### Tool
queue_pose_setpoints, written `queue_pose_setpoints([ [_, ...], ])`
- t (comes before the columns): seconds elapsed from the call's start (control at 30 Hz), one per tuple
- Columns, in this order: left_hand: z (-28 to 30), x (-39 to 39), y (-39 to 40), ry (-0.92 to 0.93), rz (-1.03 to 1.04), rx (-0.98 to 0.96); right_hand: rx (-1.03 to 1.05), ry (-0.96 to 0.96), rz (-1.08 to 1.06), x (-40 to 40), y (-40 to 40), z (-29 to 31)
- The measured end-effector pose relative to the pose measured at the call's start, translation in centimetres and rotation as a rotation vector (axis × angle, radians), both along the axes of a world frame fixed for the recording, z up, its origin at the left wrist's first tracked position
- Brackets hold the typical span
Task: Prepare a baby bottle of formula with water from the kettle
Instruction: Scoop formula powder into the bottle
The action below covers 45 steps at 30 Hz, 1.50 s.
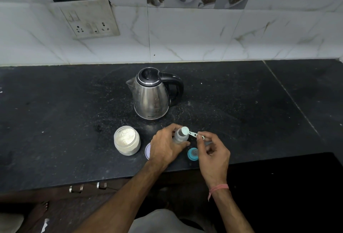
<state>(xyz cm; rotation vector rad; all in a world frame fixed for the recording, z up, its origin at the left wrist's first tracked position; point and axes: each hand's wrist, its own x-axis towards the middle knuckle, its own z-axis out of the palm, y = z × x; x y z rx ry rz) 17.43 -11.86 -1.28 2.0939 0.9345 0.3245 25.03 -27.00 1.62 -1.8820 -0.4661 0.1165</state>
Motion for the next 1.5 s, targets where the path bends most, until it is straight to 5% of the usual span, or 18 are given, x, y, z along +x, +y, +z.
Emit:
queue_pose_setpoints([
  [0.23, -0.3, -1.6, -0.2, -0.083, -0.054, 0.000, 0.088, 0.094, -0.048, 0.2, 0.2, 0.6],
  [0.53, 2.1, -6.4, 1.9, -0.171, 0.236, 0.433, 0.134, 0.146, 0.068, -1.0, 3.0, 1.9],
  [0.67, 1.6, -9.4, 3.6, -0.029, 0.506, 0.362, 0.133, 0.162, 0.199, -2.4, 5.0, 2.4],
  [0.8, 0.6, -11.4, 4.9, 0.019, 0.552, 0.206, 0.087, 0.104, 0.323, -3.9, 7.8, 2.8],
  [1.2, 0.2, -12.4, 4.8, -0.161, 0.556, 0.025, -0.496, -0.410, 0.699, -6.7, 15.4, 3.4],
  [1.5, 0.8, -12.5, 4.5, -0.200, 0.582, -0.027, -0.748, -0.555, 0.777, -8.2, 17.7, 3.3],
])
